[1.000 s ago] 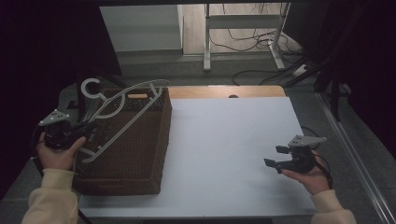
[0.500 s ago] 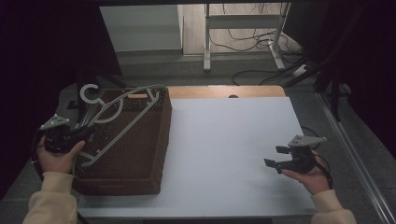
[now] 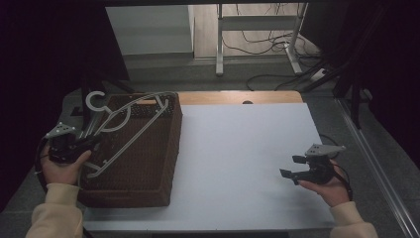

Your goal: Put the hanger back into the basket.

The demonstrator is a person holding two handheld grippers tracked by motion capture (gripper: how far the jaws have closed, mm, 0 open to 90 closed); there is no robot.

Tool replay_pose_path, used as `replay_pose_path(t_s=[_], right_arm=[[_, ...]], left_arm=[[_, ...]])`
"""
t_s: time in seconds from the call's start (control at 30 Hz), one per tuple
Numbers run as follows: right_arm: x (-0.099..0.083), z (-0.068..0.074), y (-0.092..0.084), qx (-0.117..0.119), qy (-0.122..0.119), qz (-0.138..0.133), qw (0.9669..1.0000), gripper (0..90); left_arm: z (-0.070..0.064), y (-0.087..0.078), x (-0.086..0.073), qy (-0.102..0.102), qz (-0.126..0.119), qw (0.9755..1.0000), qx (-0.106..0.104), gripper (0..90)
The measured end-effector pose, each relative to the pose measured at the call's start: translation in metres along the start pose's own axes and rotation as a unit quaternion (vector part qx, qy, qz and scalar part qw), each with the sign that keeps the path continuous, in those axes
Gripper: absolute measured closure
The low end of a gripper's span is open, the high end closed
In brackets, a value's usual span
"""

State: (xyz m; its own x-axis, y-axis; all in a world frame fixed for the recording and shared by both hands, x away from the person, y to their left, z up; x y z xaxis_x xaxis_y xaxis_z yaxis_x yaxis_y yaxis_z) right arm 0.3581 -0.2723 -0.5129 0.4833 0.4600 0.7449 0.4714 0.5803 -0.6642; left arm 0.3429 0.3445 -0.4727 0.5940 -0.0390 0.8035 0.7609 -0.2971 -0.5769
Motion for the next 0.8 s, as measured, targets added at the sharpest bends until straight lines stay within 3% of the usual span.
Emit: replay_pose_path(t_s=[0.43, 0.5, 0.53, 0.6, 0.7, 0.8], right_arm=[[-0.001, 0.0, 0.001, 0.0, -0.002, 0.003, 1.0, 23.1], [-0.001, 0.0, 0.001, 0.0, -0.002, 0.003, 1.0, 23.1], [-0.001, 0.0, 0.001, 0.0, -0.002, 0.003, 1.0, 23.1], [-0.001, -0.001, 0.001, 0.0, -0.002, 0.003, 1.0, 23.1], [-0.001, 0.0, 0.001, 0.002, -0.003, 0.004, 1.0, 23.0], [-0.001, 0.001, 0.001, 0.002, -0.001, 0.003, 1.0, 22.9]], left_arm=[[0.0, 0.008, -0.001, 0.004, 0.011, 0.9999, 0.007, 80.5], [0.001, 0.011, -0.003, -0.004, 0.014, 0.9999, 0.002, 80.4], [0.001, 0.013, -0.005, -0.011, 0.024, 0.9996, -0.01, 80.2], [0.001, 0.015, -0.007, -0.015, 0.033, 0.999, -0.026, 73.2], [-0.004, 0.013, -0.003, 0.002, 0.02, 0.9995, -0.023, 56.8], [-0.009, 0.013, -0.001, 0.011, 0.019, 0.9995, -0.022, 49.8]])
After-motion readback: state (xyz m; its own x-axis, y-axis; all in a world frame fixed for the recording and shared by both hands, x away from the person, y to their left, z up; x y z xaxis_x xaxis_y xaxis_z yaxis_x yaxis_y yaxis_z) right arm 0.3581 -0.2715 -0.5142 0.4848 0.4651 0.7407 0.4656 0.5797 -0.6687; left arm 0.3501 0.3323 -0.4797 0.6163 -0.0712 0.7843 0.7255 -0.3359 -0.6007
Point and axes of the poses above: each handheld gripper's, and its own axes: y roughly forward along the jaws, x roughly out of its top, z roughly to its left, the point moved 8 cm from there along y, roughly forward along the jaws, and after that the axes turned 2 degrees about -y, right-handed, at the moved point
